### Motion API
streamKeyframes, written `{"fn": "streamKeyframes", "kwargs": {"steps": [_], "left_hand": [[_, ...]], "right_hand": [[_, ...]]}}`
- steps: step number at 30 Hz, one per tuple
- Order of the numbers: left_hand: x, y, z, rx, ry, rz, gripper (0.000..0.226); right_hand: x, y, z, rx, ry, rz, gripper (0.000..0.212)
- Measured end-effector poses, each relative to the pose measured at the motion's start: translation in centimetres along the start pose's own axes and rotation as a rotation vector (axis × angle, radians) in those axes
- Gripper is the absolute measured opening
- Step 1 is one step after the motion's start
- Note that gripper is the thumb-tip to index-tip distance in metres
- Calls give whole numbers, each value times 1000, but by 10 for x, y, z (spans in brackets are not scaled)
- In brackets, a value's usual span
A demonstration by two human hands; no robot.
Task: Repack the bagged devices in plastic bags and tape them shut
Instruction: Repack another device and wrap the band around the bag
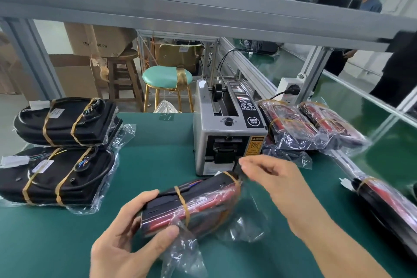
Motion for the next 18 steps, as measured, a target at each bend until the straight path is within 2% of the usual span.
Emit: {"fn": "streamKeyframes", "kwargs": {"steps": [2,4,18], "left_hand": [[2,0,-2,-57,8,-29,72],[2,6,-4,-59,16,-47,60],[7,10,4,-83,27,-73,61]], "right_hand": [[-8,25,7,-82,149,-176,9],[-11,38,1,-146,203,-277,7],[-31,50,-21,-405,453,-514,10]]}}
Point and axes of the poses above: each hand's wrist, its own x-axis away from the middle knuckle, its own z-axis out of the back of the hand, y = z × x, the point moved 10 cm from there along -x, towards the middle knuckle, and after that the axes turned 9 degrees about y, right-handed, at the moved point
